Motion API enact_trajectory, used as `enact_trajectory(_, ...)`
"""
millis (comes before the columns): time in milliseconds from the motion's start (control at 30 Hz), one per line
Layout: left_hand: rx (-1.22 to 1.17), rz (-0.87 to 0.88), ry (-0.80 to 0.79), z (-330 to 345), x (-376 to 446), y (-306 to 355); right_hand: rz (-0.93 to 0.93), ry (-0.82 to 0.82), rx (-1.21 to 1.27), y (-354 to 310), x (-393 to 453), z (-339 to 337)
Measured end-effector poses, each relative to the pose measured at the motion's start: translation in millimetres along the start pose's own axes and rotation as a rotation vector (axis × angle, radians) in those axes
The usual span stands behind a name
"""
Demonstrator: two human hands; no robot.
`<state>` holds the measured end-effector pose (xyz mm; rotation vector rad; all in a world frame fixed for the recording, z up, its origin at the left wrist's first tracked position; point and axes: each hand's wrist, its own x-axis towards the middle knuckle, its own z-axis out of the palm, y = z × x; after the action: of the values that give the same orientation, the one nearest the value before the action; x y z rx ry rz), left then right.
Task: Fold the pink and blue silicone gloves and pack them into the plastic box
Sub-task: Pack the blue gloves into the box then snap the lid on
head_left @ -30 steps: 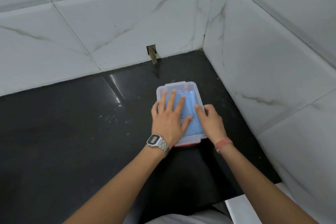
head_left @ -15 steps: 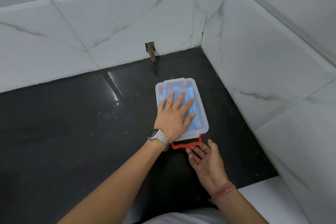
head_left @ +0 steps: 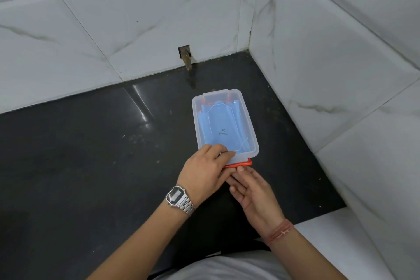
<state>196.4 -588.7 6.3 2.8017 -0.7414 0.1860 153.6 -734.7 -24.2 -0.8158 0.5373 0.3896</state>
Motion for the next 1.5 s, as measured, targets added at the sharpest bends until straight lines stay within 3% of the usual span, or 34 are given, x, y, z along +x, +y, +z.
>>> enact_trajectory(367, 0.030, 0.048, 0.024, -3, 3, 5, -0.046, 0.022, -0.040, -1, 3, 9)
enact_trajectory(500, -0.098, -0.085, -0.147, -6, 9, 13, -0.107, 0.029, -0.061, 0, 2, 9)
enact_trajectory(600, -0.153, -0.082, -0.209, -10, 19, 10, -0.159, 0.078, -0.198, -3, 4, 5)
enact_trajectory(800, -0.081, -0.097, -0.046, -10, 39, -28, -0.312, 0.194, -0.457, -37, 20, -8)
enact_trajectory(967, 0.039, -0.243, -0.271, 4, 53, -57, -0.325, 0.173, -0.522, -54, 24, -20)
enact_trajectory(1133, -0.105, -0.413, -0.208, 12, 50, -62, -0.313, 0.270, -0.422, -53, 21, -27)
enact_trajectory(1300, -0.397, -0.768, -0.244, 9, 51, -66, -0.258, 0.305, -0.364, -44, 19, -30)
enact_trajectory(1500, -1.252, -1.123, -0.236, 9, 49, -51, -0.163, 0.245, -0.322, -41, 18, -28)
